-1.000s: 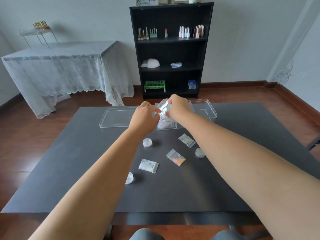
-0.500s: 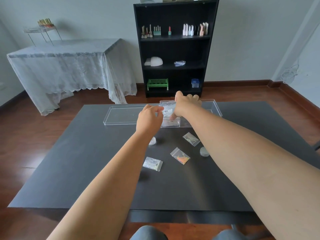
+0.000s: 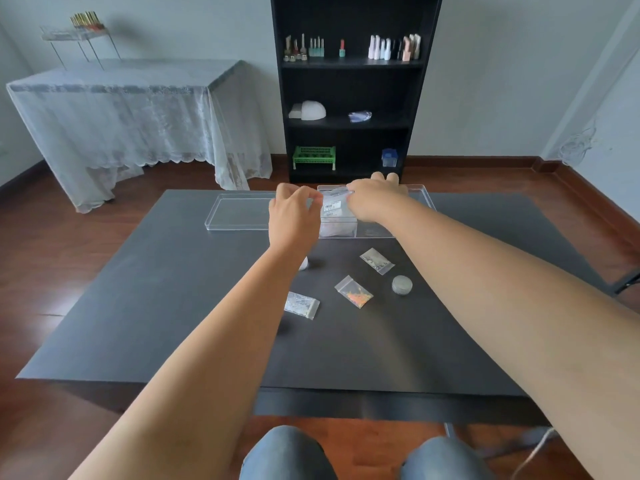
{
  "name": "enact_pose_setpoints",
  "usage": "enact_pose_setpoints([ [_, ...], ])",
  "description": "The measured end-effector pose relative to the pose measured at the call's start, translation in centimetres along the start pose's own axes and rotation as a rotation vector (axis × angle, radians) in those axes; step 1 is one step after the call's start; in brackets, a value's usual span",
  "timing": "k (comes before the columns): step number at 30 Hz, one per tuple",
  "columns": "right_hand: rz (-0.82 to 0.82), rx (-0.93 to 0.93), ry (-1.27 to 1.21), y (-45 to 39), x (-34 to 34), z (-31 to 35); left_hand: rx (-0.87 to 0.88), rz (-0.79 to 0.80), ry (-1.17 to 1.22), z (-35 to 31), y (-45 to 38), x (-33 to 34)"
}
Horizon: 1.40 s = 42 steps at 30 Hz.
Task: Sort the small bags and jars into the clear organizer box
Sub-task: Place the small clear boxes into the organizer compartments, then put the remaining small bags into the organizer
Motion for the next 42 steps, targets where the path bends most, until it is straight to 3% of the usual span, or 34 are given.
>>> enact_pose_setpoints([
  [3,-0.123,-0.062,-0.228,1.6,-1.3,-1.8,0.077,-0.073,0.025,-1.9,1.0,-1.8],
  [5,-0.137,-0.100,-0.431,3.1,-1.4,-3.6,0.210,-0.005,0.016,-3.3,2.3,-2.9],
  [9,-0.004,-0.068,-0.436,5.6,1.1,-6.3,0.434,0.375,0.065,-4.1,6.9,-4.1],
  [12,0.125,-0.028,-0.291,6.5,3.3,-6.7,0.371,0.740,-0.056,-2.2,9.9,-3.7],
  [14,0.159,0.012,-0.212,6.7,4.0,-6.6,0.301,0.874,-0.174,-1.0,10.8,-3.6],
  [23,0.208,0.092,-0.360,6.5,4.6,-6.4,0.230,0.849,-0.158,-1.0,10.3,-3.8],
  [30,0.163,0.067,-0.588,6.8,4.8,-7.0,0.215,0.699,0.056,-3.7,9.3,-1.2],
  [33,0.072,0.038,-0.681,6.6,3.9,-7.8,0.229,0.793,0.099,-4.9,8.2,0.9],
  [37,-0.058,-0.020,-0.780,6.5,1.9,-9.6,0.217,0.977,-0.030,-4.9,6.7,2.8],
  [42,-0.102,-0.049,-0.854,6.4,1.5,-11.2,0.131,1.006,-0.110,-4.5,5.9,3.3],
])
Point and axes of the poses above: each hand's wrist, its own y-axis away from the middle knuckle, its own x-axis out of the palm, z = x × y, the point moved 6 cm from there along -y, towards the middle knuckle, and after that the axes turned 13 degrees about x, right-handed, at the moved point
